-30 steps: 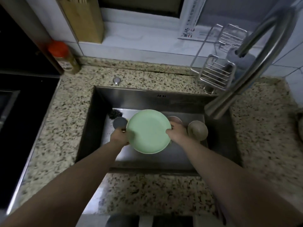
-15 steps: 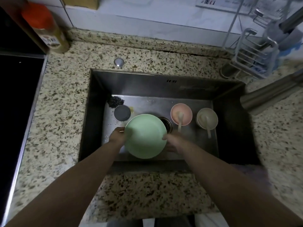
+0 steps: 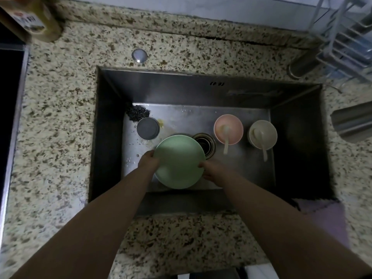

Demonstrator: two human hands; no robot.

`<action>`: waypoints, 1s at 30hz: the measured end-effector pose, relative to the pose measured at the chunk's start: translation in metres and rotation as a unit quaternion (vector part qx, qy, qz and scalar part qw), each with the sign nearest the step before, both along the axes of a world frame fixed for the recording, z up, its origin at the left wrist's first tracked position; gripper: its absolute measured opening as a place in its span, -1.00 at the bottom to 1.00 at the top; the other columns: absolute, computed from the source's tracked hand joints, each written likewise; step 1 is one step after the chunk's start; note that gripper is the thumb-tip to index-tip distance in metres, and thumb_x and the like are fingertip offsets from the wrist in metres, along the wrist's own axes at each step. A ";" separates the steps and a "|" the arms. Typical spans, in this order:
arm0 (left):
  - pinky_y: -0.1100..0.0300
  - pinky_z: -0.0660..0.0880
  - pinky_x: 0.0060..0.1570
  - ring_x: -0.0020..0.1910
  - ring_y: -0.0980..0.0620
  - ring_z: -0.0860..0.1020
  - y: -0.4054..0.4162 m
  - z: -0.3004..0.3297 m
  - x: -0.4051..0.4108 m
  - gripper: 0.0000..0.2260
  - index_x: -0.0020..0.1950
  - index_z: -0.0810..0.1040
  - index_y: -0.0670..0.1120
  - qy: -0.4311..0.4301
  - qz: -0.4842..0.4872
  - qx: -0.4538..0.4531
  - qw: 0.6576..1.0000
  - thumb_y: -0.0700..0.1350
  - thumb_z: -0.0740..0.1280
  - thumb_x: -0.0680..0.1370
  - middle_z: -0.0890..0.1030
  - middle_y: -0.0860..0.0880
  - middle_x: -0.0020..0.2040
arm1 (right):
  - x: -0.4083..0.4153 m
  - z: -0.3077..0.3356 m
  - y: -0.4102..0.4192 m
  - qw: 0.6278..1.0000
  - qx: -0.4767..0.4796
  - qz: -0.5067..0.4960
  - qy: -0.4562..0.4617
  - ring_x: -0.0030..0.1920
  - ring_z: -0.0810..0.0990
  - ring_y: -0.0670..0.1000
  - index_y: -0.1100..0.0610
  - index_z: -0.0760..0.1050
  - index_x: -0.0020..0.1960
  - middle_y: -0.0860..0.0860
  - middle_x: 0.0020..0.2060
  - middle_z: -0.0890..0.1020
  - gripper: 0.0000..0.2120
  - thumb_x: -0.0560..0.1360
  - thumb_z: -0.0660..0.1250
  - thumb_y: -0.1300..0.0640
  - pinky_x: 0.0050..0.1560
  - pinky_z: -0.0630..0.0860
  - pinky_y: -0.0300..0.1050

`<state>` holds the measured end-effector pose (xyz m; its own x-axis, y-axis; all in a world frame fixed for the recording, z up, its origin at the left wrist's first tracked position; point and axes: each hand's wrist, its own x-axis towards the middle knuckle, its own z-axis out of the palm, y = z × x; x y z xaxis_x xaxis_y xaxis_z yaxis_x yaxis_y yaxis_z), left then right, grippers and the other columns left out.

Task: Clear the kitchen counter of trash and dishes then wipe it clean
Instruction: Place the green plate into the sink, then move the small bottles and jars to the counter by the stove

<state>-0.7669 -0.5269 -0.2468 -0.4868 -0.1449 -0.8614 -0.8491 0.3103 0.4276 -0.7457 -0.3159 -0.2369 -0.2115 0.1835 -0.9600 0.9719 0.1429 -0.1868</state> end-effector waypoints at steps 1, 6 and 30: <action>-0.08 0.46 0.29 0.27 -0.24 0.51 0.002 0.000 0.000 -0.30 0.37 0.50 -0.11 -0.002 0.003 0.001 1.000 -0.03 0.19 0.22 0.54 -0.18 0.32 | 0.000 0.000 0.000 1.000 0.004 -0.003 -0.002 0.35 0.43 0.16 0.23 0.33 0.43 0.15 0.32 0.47 -0.60 0.61 0.21 0.20 0.32 0.39 0.00; -0.01 0.42 0.33 0.28 -0.19 0.49 0.001 -0.017 0.000 -0.32 0.36 0.52 -0.06 -0.008 -0.001 -0.005 1.000 -0.04 0.18 0.22 0.55 -0.13 0.30 | 0.006 -0.004 -0.003 1.000 0.006 -0.018 0.000 0.35 0.44 0.16 0.25 0.37 0.38 0.18 0.35 0.46 -0.65 0.60 0.20 0.23 0.30 0.41 -0.01; 0.30 0.45 -0.53 -0.64 0.16 0.45 0.115 0.155 -0.006 -0.83 -0.26 0.52 -0.12 0.146 -0.079 0.107 0.980 -0.27 0.44 0.48 0.54 -0.06 -0.52 | 0.048 0.189 0.054 0.940 0.028 -0.136 0.310 -0.30 0.57 0.00 0.27 0.56 0.01 0.13 -0.25 0.58 -0.86 0.49 0.37 0.43 -0.31 0.60 -0.24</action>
